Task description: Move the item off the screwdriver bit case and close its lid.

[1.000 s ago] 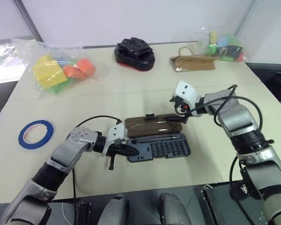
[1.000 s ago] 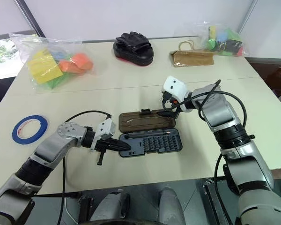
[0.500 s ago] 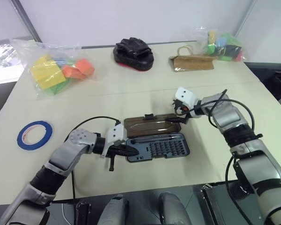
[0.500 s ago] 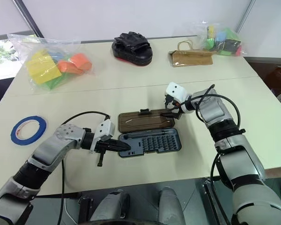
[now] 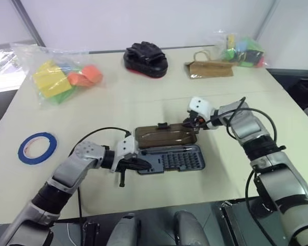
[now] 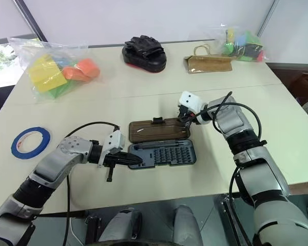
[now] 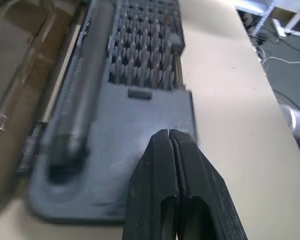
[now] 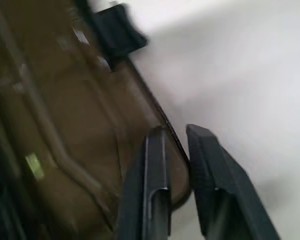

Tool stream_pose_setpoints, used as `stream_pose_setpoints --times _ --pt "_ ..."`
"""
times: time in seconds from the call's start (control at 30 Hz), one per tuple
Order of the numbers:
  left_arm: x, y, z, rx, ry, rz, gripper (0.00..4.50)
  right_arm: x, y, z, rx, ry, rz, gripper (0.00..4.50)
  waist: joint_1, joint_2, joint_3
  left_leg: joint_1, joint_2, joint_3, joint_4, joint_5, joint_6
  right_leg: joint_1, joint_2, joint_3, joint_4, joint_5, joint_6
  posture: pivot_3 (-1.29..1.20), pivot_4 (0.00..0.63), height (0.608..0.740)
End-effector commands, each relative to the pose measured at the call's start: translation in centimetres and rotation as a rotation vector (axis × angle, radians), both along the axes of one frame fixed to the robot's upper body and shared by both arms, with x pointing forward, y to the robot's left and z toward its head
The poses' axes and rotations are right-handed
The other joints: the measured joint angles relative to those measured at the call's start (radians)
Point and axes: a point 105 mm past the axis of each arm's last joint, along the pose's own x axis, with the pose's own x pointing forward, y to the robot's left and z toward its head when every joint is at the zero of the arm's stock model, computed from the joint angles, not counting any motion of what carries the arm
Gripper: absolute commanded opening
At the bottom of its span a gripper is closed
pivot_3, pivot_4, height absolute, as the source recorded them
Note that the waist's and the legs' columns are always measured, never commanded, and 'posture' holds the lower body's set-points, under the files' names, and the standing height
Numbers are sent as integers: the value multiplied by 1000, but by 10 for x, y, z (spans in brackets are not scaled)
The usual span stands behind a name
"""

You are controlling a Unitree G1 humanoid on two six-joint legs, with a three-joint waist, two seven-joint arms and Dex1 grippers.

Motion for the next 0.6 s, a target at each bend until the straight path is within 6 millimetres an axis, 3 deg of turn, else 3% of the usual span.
stream_pose_setpoints --times 0.03,0.37,0.6 --pt "0 5 -11 48 25 25 0 1 5 2 -9 -10 11 5 -11 0 0 1 0 0 0 0 0 0 0 0 1 0 0 0 150 740" --pt "3 3 -11 36 13 34 0 -11 12 -5 -69 9 101 5 -15 0 0 7 0 0 -2 -1 1 0 0 2 9 0 0 0 150 740" --pt "22 0 11 -61 -10 128 0 -9 22 5 -171 -179 218 5 -18 0 0 7 0 0 -2 -1 1 0 0 2 9 0 0 0 150 740"
